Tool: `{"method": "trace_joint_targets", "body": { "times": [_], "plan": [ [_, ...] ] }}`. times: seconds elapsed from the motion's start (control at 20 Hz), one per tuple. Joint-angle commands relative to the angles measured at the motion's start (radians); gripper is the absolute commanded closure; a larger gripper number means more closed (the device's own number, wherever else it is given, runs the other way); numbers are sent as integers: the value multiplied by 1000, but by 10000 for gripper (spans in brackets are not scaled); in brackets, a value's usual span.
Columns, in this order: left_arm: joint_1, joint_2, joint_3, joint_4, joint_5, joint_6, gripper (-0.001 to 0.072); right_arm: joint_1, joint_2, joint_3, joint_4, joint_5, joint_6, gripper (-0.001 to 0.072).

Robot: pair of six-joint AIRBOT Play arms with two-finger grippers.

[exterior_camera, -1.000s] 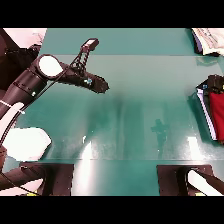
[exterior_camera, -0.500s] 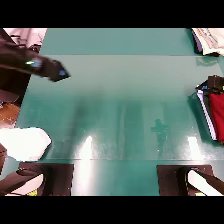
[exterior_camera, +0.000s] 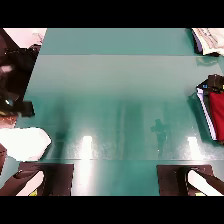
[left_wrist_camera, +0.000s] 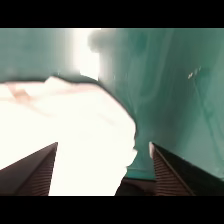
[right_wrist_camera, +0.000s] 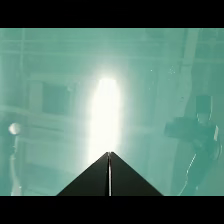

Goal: Fold the shirts.

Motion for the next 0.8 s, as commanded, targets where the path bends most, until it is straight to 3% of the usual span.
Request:
{"method": "trace_joint_targets", "body": {
  "times": [0.0, 0.3, 0.35, 0.4, 0.45, 0.6, 0.75],
  "plan": [
    [48, 35, -273, 48, 80, -70, 40, 0, 0, 0, 0, -3, -6, 691],
    [48, 35, -396, 48, 190, -120, 44, 0, 0, 0, 0, -10, -6, 691],
    [48, 35, -394, 48, 196, -119, 210, 0, 0, 0, 0, -10, -6, 691],
    [48, 35, -391, 47, 206, -119, 470, 0, 0, 0, 0, -10, -6, 691],
    [48, 35, -386, 45, 216, -119, 672, 0, 0, 0, 0, -10, -6, 691],
    [48, 35, -293, 23, 212, -112, 681, 0, 0, 0, 0, -13, -6, 691],
    [48, 35, -15, -122, 166, -56, 681, 0, 1, 9, 9, -32, -5, 691]
  ]
}}
